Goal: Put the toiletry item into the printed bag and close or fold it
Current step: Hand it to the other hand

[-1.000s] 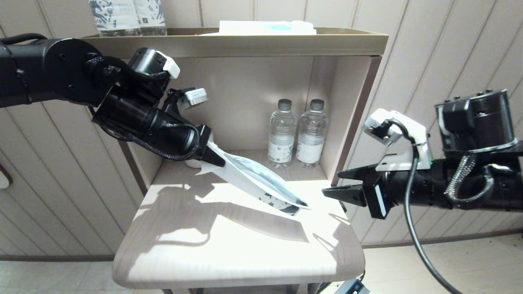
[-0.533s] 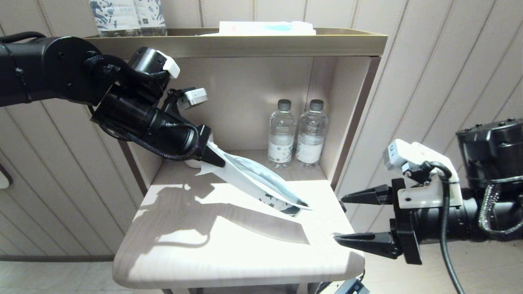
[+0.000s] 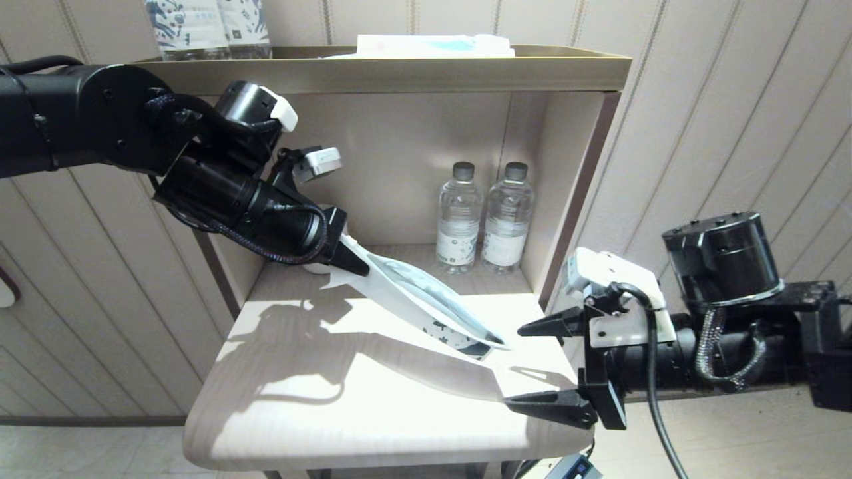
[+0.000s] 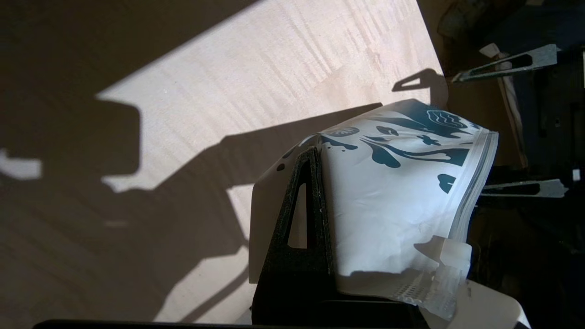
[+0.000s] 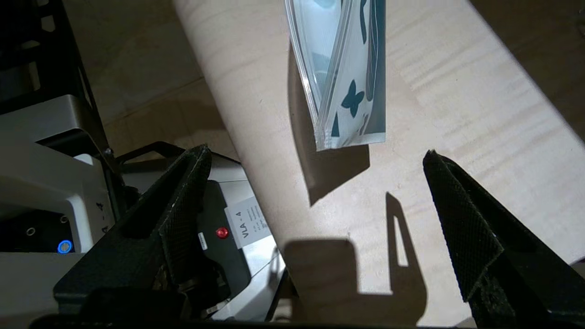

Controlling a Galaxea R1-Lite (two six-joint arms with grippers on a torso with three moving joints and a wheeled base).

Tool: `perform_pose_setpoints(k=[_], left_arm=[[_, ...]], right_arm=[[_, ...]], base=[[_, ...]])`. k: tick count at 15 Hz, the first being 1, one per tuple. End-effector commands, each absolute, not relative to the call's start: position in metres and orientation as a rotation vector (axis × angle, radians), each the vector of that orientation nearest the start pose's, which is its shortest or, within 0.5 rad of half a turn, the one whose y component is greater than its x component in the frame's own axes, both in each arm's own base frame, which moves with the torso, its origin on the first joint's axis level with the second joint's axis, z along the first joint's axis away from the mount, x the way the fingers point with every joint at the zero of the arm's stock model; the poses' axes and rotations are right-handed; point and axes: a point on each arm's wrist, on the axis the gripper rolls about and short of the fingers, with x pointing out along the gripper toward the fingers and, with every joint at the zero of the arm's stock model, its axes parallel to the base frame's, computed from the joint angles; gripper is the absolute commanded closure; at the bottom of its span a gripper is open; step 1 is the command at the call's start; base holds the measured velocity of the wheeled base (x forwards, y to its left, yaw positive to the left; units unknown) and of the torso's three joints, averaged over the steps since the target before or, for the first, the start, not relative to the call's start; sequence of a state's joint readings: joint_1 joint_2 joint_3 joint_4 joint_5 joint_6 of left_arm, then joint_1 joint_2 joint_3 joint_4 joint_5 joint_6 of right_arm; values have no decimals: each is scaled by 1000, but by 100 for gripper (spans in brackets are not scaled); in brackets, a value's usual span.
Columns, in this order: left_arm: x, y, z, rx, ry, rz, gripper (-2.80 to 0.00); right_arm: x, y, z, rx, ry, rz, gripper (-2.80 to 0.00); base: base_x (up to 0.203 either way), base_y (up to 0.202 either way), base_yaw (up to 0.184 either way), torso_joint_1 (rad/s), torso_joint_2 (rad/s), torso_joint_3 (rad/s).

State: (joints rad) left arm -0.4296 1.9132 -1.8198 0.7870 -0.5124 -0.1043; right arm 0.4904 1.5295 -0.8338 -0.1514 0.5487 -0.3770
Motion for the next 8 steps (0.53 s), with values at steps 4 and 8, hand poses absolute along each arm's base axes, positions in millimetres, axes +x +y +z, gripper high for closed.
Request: perform_pose_setpoints(k=[4,8], left_arm=[[309,-154,263,-129,968,-831,0],[309,-155,262,-127,971,-835,0]], right_arm=[[251,155,173,-328,411,1113,-280],[267,170,179,-347,389,1086,-280]], base=[[0,0,0,0,0,0],[0,0,0,0,0,0]])
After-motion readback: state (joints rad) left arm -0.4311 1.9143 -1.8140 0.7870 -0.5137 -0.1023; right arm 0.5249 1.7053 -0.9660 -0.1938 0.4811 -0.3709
